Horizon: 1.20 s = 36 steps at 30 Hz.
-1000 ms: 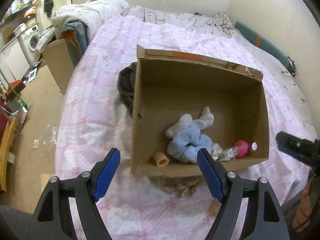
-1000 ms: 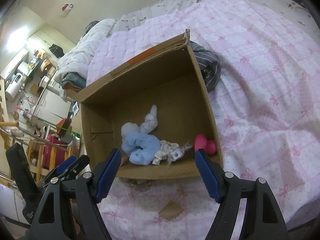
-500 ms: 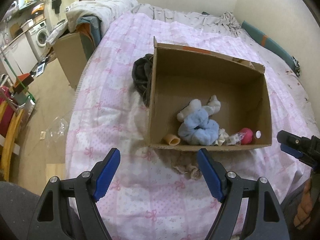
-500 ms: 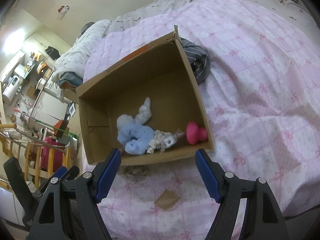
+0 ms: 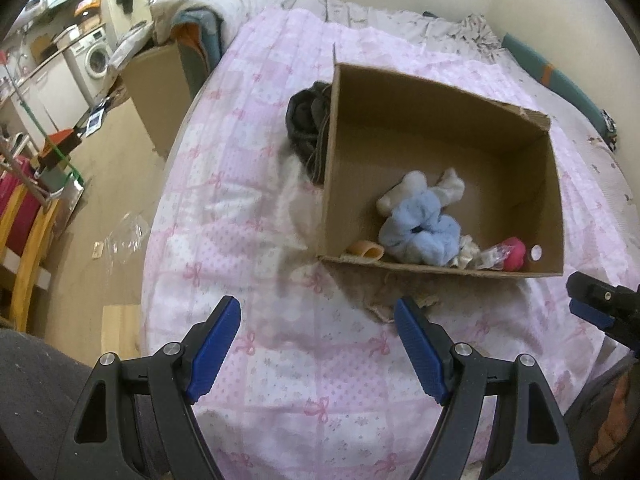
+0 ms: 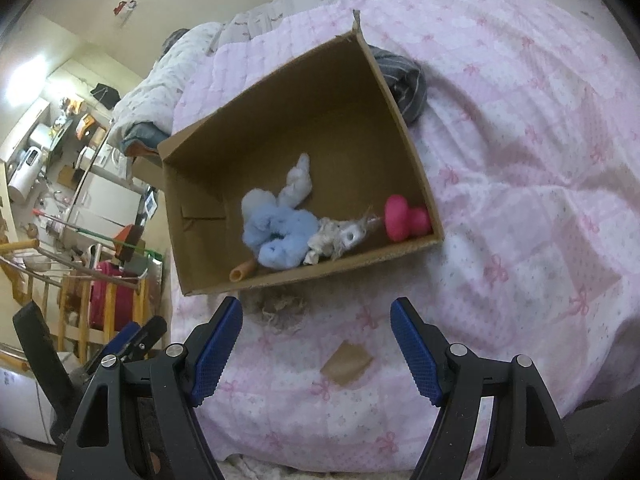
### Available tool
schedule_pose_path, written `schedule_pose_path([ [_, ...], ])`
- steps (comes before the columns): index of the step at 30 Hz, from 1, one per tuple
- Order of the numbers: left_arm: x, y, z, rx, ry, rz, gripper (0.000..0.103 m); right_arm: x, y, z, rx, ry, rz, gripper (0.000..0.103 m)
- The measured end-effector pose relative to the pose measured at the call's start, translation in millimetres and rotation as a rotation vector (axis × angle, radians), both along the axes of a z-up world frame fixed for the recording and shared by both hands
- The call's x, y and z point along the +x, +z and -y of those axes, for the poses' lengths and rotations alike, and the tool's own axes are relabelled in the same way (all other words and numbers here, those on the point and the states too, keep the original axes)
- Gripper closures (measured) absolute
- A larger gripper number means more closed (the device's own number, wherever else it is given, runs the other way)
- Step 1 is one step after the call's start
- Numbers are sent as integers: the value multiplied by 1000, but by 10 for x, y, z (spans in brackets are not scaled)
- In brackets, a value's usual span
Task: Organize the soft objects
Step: 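Withdraw both open tools from the box toward the items on the bed, then grasp the beige lace fabric with the left tool while the right tool grasps the translucent tan piece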
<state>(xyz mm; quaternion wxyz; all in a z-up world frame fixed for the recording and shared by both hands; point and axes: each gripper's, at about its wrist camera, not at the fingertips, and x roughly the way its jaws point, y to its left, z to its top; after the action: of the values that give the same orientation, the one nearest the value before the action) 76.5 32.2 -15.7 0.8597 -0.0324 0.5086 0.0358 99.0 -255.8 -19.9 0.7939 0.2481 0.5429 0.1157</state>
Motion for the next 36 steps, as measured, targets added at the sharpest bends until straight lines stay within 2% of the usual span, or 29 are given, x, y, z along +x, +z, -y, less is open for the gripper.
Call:
schedule_pose_path([
  [7,65,-101,-50,-34,39,-37,26,67,-171,-75,-25,21,-60,22],
  [14,85,-152,-25,-52,29,-61,26,112,-728,-482,-137,184,-241,22],
  [20,104,-183,-40,-61,37,-76,26,130,-1123,-764,-217,302,-328,22],
  [22,112,-190,-38,-62,38,-78,26,126,-1126,-825,-242,324,-304,33],
  [23,117,-193,-37,-62,39,-79,26,125,-1122,-843,-255,333,-296,56],
  [25,123,-197,-37,-64,40,-81,26,111,-1123,-862,-281,353,-288,69],
  [26,128,-202,-39,-65,40,-83,26,98,-1105,-870,-285,364,-278,81],
  [29,139,-215,-67,-65,49,-86,26,62,-1033,-826,-279,367,-255,93],
  [34,151,-309,-131,-80,79,-98,26,1,-661,-632,-189,297,-169,94],
  [36,123,-343,-91,-77,71,-70,26,-47,-480,-528,-151,259,-119,94],
])
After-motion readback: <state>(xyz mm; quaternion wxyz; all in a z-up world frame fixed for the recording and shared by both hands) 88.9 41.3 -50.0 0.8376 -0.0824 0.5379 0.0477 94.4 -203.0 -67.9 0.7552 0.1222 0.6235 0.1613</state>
